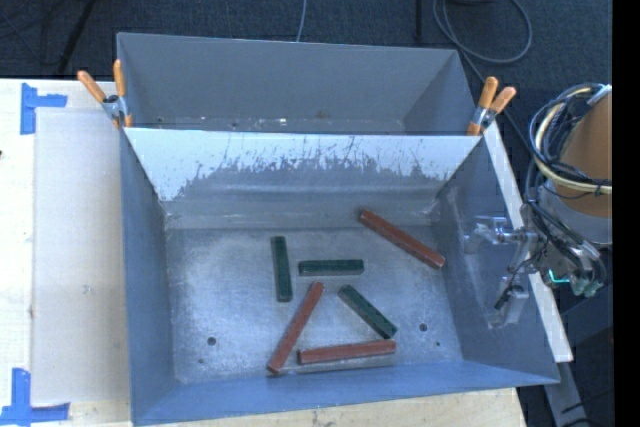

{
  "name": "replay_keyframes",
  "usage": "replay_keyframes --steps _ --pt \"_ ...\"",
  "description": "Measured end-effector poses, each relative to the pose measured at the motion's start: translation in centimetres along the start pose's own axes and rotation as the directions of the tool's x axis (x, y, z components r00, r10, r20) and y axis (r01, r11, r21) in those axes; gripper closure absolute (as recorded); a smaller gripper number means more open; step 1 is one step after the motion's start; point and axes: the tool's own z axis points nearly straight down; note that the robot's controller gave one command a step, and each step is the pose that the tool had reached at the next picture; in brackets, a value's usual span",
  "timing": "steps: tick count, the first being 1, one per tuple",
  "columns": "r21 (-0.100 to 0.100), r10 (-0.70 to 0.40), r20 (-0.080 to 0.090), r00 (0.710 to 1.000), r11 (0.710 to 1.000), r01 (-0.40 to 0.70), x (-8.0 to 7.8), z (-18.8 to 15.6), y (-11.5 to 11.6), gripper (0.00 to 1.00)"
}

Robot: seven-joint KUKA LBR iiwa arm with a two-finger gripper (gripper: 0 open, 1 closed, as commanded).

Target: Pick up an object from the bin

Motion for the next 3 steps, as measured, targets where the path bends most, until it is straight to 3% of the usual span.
replay_keyframes --steps 1,2,3 --pt "0.001 -0.005 0.008 1.0 1.0 0.005 -0.2 -0.4 0.1 1.0" --pt "0.001 -0.007 0.008 1.0 1.0 0.007 -0.2 -0.4 0.1 0.0" --pt "0.003 -0.414 0.007 0.91 0.91 0.414 -9.4 10.4 3.1 0.0"
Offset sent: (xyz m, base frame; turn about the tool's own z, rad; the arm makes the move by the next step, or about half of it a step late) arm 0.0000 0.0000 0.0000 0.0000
